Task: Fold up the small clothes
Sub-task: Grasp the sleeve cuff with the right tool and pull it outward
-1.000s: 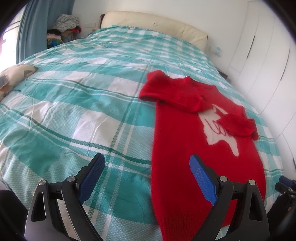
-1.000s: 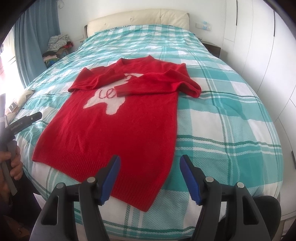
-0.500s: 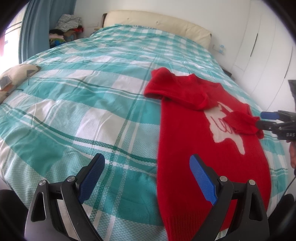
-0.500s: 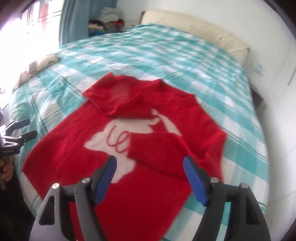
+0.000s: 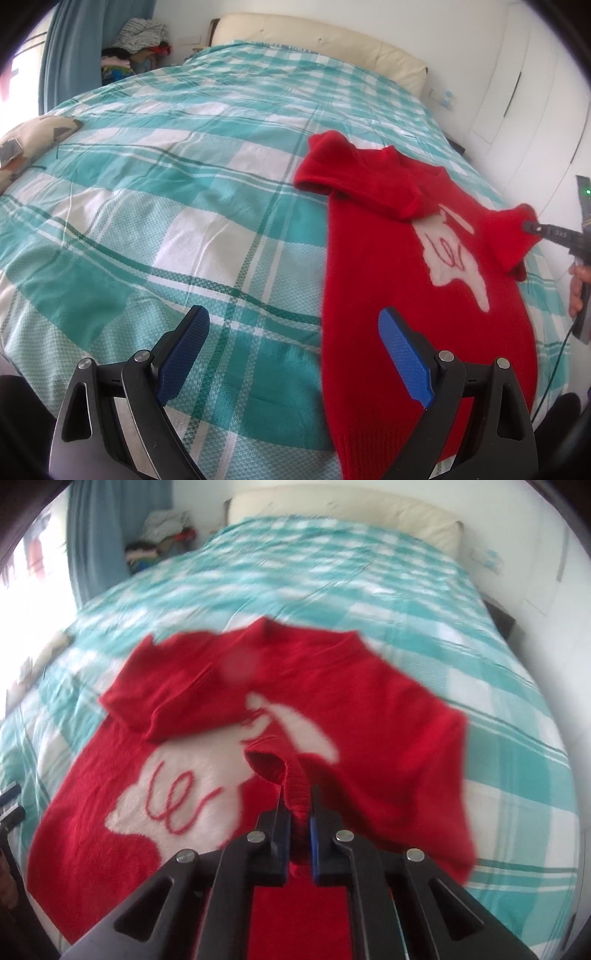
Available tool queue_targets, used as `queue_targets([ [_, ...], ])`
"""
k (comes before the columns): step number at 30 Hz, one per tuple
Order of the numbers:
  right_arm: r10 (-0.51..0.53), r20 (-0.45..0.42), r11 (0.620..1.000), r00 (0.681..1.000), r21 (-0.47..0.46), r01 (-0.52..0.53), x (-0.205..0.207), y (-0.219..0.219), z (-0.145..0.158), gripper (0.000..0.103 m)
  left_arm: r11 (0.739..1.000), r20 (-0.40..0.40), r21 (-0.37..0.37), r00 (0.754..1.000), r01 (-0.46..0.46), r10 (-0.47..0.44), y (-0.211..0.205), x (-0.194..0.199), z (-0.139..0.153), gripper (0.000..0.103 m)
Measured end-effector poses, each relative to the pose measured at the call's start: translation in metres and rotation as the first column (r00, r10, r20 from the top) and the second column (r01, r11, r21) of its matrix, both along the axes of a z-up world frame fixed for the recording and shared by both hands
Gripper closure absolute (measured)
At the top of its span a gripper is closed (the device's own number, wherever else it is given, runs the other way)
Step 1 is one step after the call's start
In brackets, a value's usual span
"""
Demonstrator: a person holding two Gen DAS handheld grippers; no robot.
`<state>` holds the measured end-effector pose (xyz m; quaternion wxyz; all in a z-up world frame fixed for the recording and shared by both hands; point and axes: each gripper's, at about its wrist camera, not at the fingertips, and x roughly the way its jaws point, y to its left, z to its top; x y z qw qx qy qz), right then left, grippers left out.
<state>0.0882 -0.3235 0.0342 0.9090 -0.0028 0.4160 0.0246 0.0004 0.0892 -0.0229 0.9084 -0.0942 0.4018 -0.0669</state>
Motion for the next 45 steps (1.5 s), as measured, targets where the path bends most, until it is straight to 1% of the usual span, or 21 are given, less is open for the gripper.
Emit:
queue_targets([
  [1, -0.079, 0.032, 0.997, 0.996, 0.027, 0.078, -0.010, -0.031, 0.013, 0.095, 1.000, 0.000, 0.003, 1.000, 0.002, -0.002, -0.002, 0.000, 0.000, 0.009],
  [2, -0.162, 0.060, 0.986, 0.985, 0.055, 0.159, -0.022, -0.063, 0.024, 0.095, 1.000, 0.001, 0.005, 1.000, 0.001, -0.001, -0.002, -0.001, 0.000, 0.009],
  [3, -0.242, 0.078, 0.968, 0.967, 0.083, 0.236, -0.036, -0.094, 0.032, 0.095, 1.000, 0.001, 0.010, 1.000, 0.002, -0.002, -0.003, -0.001, 0.000, 0.009],
  [5, -0.384, 0.080, 0.917, 0.920, 0.147, 0.370, -0.067, -0.153, 0.038, 0.095, 1.000, 0.000, 0.018, 1.000, 0.004, -0.004, -0.005, -0.001, -0.001, 0.009],
  [8, -0.530, 0.047, 0.838, 0.847, 0.180, 0.515, -0.109, -0.215, 0.030, 0.095, 1.000, -0.004, 0.022, 1.000, 0.005, -0.005, -0.007, -0.001, -0.003, 0.009],
  [10, -0.582, 0.003, 0.797, 0.813, 0.199, 0.570, -0.128, -0.240, 0.014, 0.095, 1.000, -0.010, 0.029, 1.000, 0.008, -0.007, -0.009, 0.001, -0.005, 0.009],
  [11, -0.595, -0.020, 0.781, 0.803, 0.220, 0.585, -0.134, -0.248, 0.005, 0.095, 0.999, -0.013, 0.033, 1.000, 0.010, -0.009, -0.010, 0.001, -0.006, 0.009],
  [15, -0.622, -0.065, 0.733, 0.780, 0.303, 0.610, -0.150, -0.261, -0.030, 0.095, 0.998, -0.011, 0.056, 1.000, 0.020, -0.019, -0.015, -0.001, -0.009, 0.009],
  [17, -0.637, -0.082, 0.711, 0.767, 0.323, 0.625, -0.154, -0.262, -0.043, 0.095, 0.997, -0.002, 0.073, 1.000, 0.018, -0.018, -0.015, -0.003, -0.008, 0.009],
  [20, -0.665, -0.100, 0.690, 0.740, 0.296, 0.661, -0.158, -0.266, -0.054, 0.095, 0.997, 0.001, 0.080, 1.000, 0.011, -0.011, -0.013, -0.004, -0.008, 0.009],
  [23, -0.718, -0.125, 0.651, 0.685, 0.229, 0.724, -0.168, -0.276, -0.060, 0.096, 0.998, -0.006, 0.063, 1.000, 0.009, -0.009, -0.012, -0.002, -0.008, 0.009],
  [24, -0.730, -0.137, 0.637, 0.670, 0.221, 0.739, -0.171, -0.279, -0.062, 0.096, 0.998, -0.007, 0.061, 1.000, 0.010, -0.010, -0.012, -0.002, -0.008, 0.009],
  [26, -0.729, -0.160, 0.630, 0.666, 0.226, 0.743, -0.174, -0.284, -0.067, 0.096, 0.998, -0.005, 0.066, 1.000, 0.012, -0.012, -0.012, -0.002, -0.008, 0.009],
  [29, -0.728, -0.164, 0.629, 0.665, 0.225, 0.744, -0.174, -0.285, -0.070, 0.096, 0.997, -0.006, 0.071, 1.000, 0.016, -0.016, -0.013, -0.001, -0.009, 0.009],
  [31, -0.729, -0.180, 0.612, 0.661, 0.261, 0.746, -0.177, -0.289, -0.074, 0.096, 0.997, -0.005, 0.069, 1.000, 0.015, -0.015, -0.013, -0.001, -0.009, 0.009],
  [35, -0.732, -0.197, 0.559, 0.652, 0.375, 0.740, -0.188, -0.302, -0.078, 0.095, 0.998, -0.005, 0.060, 1.000, 0.005, -0.005, -0.010, -0.001, -0.009, 0.009],
  [37, -0.739, -0.191, 0.560, 0.646, 0.358, 0.747, -0.193, -0.300, -0.073, 0.094, 0.998, -0.009, 0.061, 1.000, 0.006, -0.006, -0.011, -0.001, -0.010, 0.009],
  [39, -0.760, -0.183, 0.552, 0.624, 0.325, 0.768, -0.199, -0.298, -0.068, 0.091, 0.998, -0.012, 0.068, 1.000, 0.011, -0.011, -0.013, -0.001, -0.011, 0.009],
  [42, -0.806, -0.151, 0.521, 0.572, 0.279, 0.807, -0.210, -0.292, -0.058, 0.089, 0.997, -0.013, 0.080, 1.000, 0.018, -0.017, -0.016, -0.001, -0.012, 0.009],
  [43, -0.818, -0.137, 0.511, 0.559, 0.272, 0.815, -0.212, -0.291, -0.055, 0.089, 0.996, -0.014, 0.084, 1.000, 0.017, -0.016, -0.016, -0.002, -0.012, 0.009],
  [45, -0.838, -0.111, 0.485, 0.534, 0.297, 0.823, -0.223, -0.285, -0.048, 0.089, 0.996, -0.022, 0.092, 1.000, 0.011, -0.009, -0.015, -0.002, -0.012, 0.009],
])
